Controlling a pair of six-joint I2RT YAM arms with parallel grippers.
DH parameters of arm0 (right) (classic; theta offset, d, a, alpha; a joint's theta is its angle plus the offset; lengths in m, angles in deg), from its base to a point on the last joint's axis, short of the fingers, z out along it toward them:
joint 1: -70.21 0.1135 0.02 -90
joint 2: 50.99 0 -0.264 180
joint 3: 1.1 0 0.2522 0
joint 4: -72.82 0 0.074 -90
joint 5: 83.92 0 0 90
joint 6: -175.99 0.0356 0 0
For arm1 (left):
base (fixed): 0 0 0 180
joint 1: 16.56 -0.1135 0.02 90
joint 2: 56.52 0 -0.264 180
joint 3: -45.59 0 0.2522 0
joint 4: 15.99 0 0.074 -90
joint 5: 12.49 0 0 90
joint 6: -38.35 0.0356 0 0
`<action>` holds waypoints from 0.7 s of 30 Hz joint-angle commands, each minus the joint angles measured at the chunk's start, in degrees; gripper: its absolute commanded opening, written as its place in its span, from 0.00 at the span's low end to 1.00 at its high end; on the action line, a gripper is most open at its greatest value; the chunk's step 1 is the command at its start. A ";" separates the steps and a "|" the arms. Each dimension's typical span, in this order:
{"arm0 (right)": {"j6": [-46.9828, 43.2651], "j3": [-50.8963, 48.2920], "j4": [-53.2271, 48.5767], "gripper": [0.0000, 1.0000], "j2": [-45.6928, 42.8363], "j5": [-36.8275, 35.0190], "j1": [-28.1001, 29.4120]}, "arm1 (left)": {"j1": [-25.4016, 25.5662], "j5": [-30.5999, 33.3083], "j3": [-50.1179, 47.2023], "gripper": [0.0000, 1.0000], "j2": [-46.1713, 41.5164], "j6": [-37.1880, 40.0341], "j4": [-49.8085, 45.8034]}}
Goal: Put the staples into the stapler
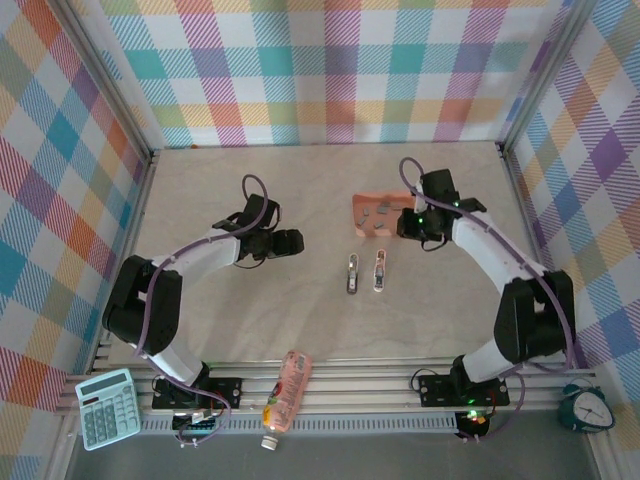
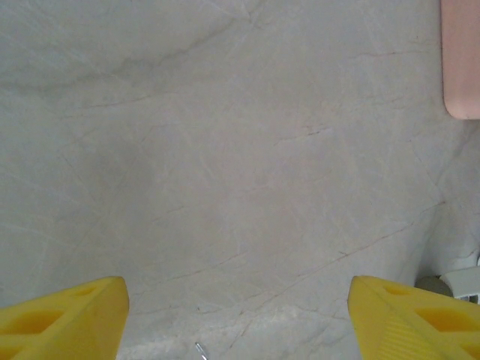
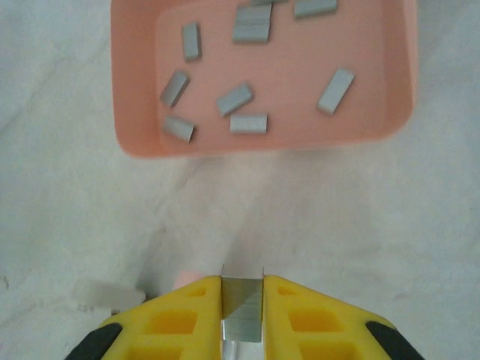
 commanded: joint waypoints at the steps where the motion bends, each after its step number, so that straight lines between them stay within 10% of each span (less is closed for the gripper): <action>1: 2.77 -5.18 -3.16 0.18 -3.79 2.76 0.88 | -0.80 -1.28 0.78 0.77 -4.78 1.64 -1.51; 21: 5.55 -17.46 -7.50 0.17 -2.84 0.20 0.95 | -0.80 -4.58 -3.22 0.76 -8.58 1.23 4.02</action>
